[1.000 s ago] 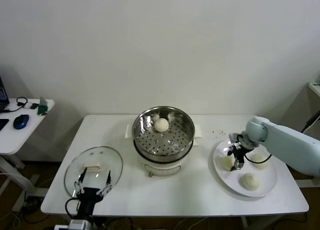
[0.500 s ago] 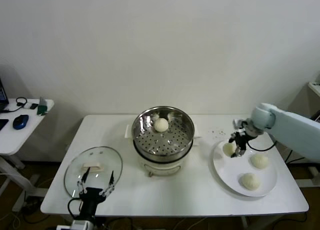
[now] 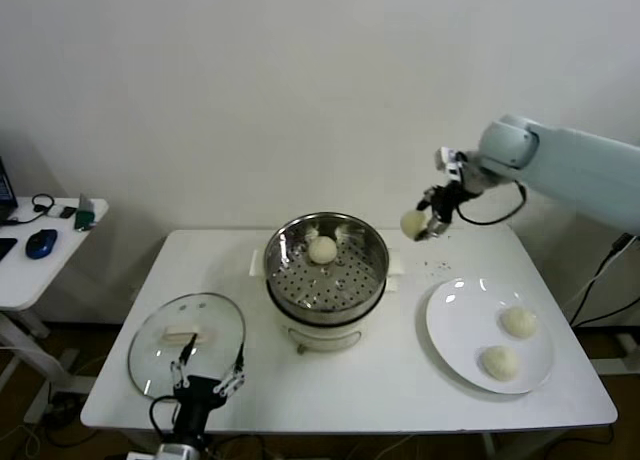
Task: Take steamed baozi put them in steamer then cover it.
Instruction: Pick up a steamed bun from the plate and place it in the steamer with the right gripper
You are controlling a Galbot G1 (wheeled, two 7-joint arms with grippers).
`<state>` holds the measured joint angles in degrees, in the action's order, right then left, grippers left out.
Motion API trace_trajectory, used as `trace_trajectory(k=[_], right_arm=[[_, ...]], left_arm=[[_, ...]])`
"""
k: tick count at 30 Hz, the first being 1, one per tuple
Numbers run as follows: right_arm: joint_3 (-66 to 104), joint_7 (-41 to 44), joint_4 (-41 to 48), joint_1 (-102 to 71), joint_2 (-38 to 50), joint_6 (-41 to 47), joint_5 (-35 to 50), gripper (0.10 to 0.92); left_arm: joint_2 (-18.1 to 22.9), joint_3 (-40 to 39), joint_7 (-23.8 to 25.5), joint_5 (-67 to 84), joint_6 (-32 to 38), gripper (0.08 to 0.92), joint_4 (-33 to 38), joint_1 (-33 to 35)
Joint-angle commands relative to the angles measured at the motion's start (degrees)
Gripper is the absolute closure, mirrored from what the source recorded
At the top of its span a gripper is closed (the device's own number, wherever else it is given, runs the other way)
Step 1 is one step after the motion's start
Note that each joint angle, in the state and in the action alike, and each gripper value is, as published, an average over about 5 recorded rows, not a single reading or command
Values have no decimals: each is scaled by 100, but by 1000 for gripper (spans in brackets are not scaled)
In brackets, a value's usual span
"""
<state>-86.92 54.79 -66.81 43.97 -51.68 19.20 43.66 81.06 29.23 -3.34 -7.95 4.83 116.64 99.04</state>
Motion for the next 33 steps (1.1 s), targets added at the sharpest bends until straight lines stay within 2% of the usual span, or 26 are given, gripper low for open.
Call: trace_trajectory(k=[1, 16, 33], right_arm=[[-705, -332, 19, 903, -1629, 303, 1593, 347], [-611, -762, 782, -217, -3093, 631, 1353, 347], [-644, -829, 1229, -1125, -3741, 682, 919, 338]], left_arm=[[-28, -106, 15, -50, 25, 177, 124, 48], [-125, 47, 12, 54, 148, 177, 135, 95], [-349, 252, 10, 346, 243, 177, 146, 223]])
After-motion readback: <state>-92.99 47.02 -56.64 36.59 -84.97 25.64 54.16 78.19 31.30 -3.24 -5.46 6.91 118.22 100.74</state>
